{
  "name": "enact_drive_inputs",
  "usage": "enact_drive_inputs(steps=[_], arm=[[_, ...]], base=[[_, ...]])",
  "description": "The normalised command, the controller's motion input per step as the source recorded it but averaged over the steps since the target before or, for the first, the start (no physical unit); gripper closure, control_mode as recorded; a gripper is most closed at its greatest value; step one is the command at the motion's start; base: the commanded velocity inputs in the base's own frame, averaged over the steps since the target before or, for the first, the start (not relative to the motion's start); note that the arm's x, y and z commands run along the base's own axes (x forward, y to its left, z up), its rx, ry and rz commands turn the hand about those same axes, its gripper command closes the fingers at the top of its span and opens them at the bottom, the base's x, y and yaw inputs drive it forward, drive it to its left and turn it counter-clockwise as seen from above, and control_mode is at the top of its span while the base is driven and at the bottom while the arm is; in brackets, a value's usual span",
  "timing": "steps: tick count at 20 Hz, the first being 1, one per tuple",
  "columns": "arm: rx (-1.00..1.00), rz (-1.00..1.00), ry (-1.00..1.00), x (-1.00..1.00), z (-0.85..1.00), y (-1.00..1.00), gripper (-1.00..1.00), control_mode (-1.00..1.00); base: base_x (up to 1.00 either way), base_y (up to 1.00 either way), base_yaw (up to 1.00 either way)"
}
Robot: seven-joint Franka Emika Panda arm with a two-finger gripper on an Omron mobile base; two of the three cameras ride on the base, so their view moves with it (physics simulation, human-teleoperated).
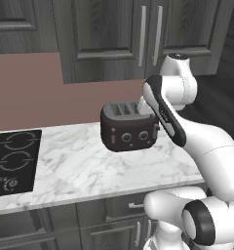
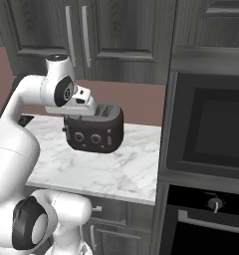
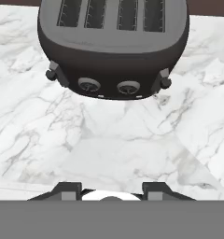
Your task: Open the cabinet. Pick the sponge and place it next to the sink. Then close the cabinet.
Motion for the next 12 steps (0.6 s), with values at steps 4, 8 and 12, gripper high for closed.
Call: enact_drive_inputs(steps=[4,8,12], arm=[[0.00,0.00,0.00,-0.13,0.01,0.00,-1.00,-1.00],[0.00,0.01,-0.11,-0.70,0.31,0.00,-1.00,-1.00],[0.03,0.00,-0.33,-1.00,0.64,0.00,-1.00,-1.00]], base=[[0.00,0.00,0.00],[0.00,0.00,0.00],[0.00,0.00,0.00]])
